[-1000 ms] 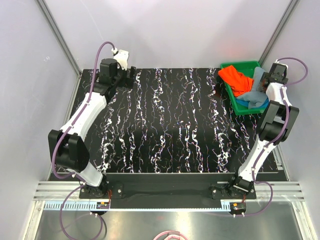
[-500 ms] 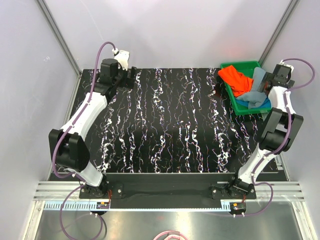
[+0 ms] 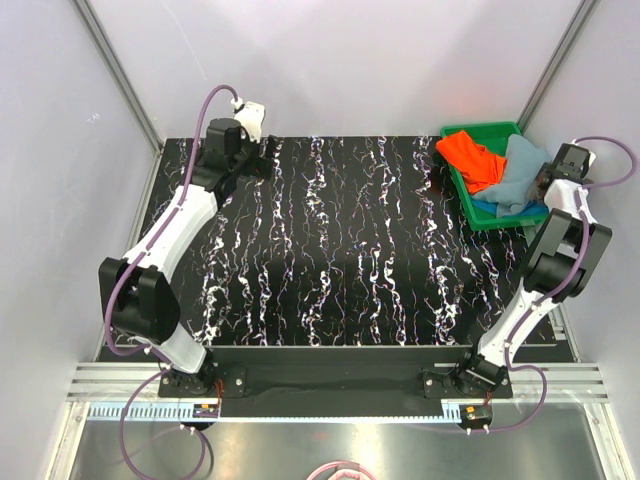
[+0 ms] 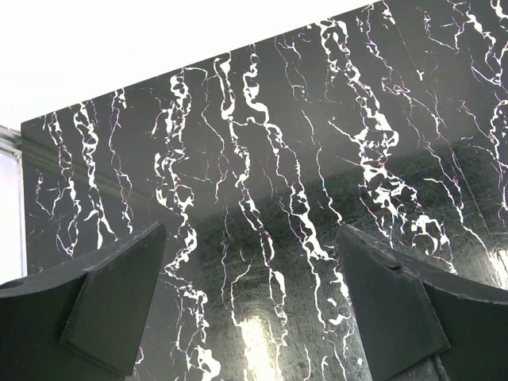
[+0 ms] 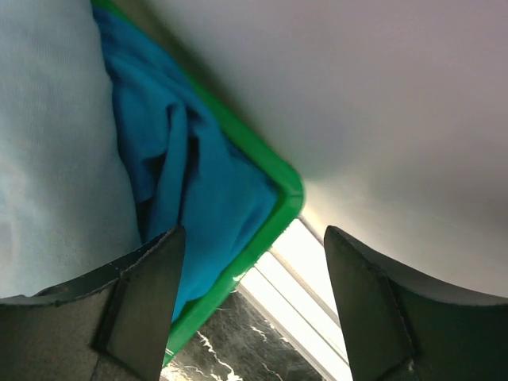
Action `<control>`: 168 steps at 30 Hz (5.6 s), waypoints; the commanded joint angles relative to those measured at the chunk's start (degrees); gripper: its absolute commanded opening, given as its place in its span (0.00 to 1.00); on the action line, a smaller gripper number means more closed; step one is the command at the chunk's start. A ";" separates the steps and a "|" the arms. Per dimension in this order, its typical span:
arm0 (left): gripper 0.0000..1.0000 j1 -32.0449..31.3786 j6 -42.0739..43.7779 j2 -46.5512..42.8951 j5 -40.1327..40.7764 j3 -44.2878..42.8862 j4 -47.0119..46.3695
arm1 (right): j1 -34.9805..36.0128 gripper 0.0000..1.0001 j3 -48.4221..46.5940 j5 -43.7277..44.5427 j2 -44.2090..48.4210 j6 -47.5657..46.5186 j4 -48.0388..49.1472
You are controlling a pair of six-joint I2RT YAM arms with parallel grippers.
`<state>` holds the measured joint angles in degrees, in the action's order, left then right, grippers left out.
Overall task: Fold and stack the t-shirts
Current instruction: Grab the tshirt from the pile, then move the tshirt to the center of the board, then flatten the tshirt out
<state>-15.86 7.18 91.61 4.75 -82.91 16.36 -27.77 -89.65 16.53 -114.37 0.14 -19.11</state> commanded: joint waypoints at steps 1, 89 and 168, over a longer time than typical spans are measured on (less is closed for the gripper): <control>0.96 -1.02 1.43 -0.56 1.13 -2.43 -2.03 | -0.09 0.77 -2.11 -1.15 -1.73 0.12 2.06; 0.96 8.83 3.37 -1.44 2.27 5.93 18.62 | 48.95 0.71 4.32 -40.53 16.02 -30.90 -26.76; 0.92 10.06 5.92 -6.27 -12.84 7.94 32.86 | 69.78 0.73 13.27 -44.23 7.59 -21.85 -16.40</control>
<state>-5.85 13.52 86.02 -8.36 -72.40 50.11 42.04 -73.80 -29.50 -105.58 -20.97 -36.42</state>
